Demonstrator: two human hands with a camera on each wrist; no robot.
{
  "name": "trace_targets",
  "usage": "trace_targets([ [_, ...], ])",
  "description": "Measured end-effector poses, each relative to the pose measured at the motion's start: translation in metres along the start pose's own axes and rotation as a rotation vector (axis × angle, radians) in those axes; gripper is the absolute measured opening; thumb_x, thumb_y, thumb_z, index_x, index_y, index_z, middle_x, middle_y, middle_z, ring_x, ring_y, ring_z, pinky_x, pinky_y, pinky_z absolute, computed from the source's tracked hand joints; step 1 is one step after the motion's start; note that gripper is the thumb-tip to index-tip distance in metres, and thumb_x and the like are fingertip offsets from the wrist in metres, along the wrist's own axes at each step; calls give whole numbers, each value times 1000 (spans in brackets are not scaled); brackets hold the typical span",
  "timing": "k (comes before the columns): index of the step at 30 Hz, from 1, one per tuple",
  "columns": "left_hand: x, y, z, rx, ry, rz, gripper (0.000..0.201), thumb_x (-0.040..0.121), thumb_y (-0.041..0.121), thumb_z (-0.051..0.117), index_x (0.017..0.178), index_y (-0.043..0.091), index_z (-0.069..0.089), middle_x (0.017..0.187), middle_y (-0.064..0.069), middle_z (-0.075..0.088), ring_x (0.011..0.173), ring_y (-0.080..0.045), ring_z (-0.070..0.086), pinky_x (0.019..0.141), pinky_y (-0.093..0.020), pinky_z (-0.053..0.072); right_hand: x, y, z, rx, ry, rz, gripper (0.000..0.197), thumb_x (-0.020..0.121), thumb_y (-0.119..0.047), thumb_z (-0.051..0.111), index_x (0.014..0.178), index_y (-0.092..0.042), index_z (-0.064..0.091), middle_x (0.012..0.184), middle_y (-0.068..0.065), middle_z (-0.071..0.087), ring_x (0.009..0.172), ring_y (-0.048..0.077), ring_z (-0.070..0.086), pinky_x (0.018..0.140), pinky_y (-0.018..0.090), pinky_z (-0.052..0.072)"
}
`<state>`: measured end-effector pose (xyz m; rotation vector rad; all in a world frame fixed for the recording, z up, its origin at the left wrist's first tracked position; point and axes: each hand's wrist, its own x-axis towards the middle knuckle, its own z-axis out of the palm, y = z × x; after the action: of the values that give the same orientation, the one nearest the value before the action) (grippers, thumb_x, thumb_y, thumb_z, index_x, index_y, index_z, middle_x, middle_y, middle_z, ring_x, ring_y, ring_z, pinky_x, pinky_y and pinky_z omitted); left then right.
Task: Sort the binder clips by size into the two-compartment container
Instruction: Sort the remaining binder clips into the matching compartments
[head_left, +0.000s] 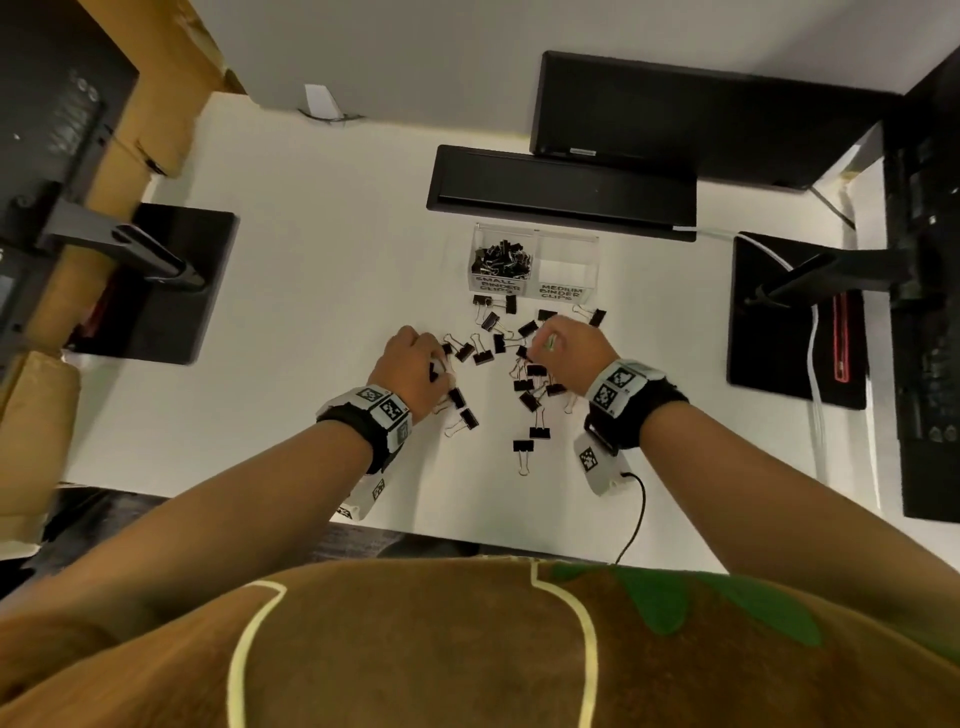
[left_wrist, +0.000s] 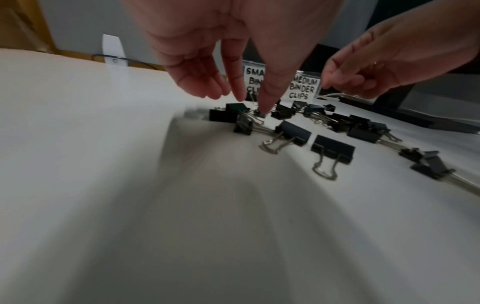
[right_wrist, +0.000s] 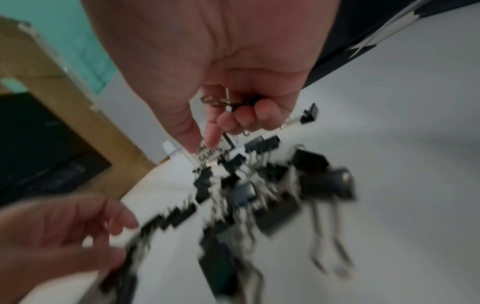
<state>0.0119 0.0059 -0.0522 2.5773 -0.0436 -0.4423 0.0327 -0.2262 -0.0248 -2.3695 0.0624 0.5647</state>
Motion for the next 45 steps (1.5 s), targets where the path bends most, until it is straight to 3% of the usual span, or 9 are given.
trace_targets([
  [3,0,-6,-4,42,-3,-81,38,84,21,62,119,9,51,120,-13,44,112,-29,45,90,-43,47,21,-20,-18,56,34,-12,10,91,-24,53,90,-16,58,95,-4,56,72,7,50,68,25,44],
  [9,-1,-2,-1,-26,-123,-130,39,88,20,59,121,9,42,125,-12,39,89,-24,55,78,-30,46,66,-59,-42,79,138,13,21,92,-13,44,90,-3,63,92,14,65,67,13,54,53,19,43],
  [13,-2,5,3,-104,-130,-134,38,86,12,56,122,12,43,127,-9,40,99,-25,58,81,-28,46,83,-73,-41,-7,191,-31,21,91,-9,49,101,-10,68,112,6,67,101,21,62,79,24,48],
  [17,0,7,3,-147,-138,-83,40,84,6,54,122,11,45,126,-11,42,93,-21,52,84,-29,46,87,-73,-34,-99,154,-61,28,90,-5,50,112,-16,63,123,4,61,110,20,58,87,24,47],
  [24,-1,5,10,-60,-150,81,30,85,17,62,113,18,53,116,-7,43,87,-18,50,83,-33,52,38,-39,-15,-156,23,-79,27,92,-7,44,110,-17,62,123,4,58,101,19,61,82,26,53],
  [28,2,15,18,21,-203,142,33,90,21,57,122,17,54,119,-7,41,90,-15,51,85,-26,46,13,-4,16,-316,-170,-135,45,85,0,53,125,-20,56,121,8,47,109,24,51,81,23,40],
  [32,10,26,19,58,-199,145,34,91,17,55,125,12,51,126,-11,39,104,-25,53,90,-26,44,7,6,24,-266,-85,-122,35,86,-6,57,120,-15,57,123,10,46,107,25,52,87,26,42],
  [37,15,32,19,0,-194,121,32,90,16,58,121,11,52,125,-11,39,86,-23,56,86,-31,50,5,11,24,-175,-33,-35,29,84,-16,66,110,-9,56,114,10,47,85,16,46,78,29,44],
  [45,9,31,14,-23,-186,135,32,88,17,59,119,13,53,123,-8,41,102,-22,52,91,-31,47,-4,15,18,73,102,31,25,83,-20,68,105,-12,59,105,-1,51,91,9,49,80,22,42],
])
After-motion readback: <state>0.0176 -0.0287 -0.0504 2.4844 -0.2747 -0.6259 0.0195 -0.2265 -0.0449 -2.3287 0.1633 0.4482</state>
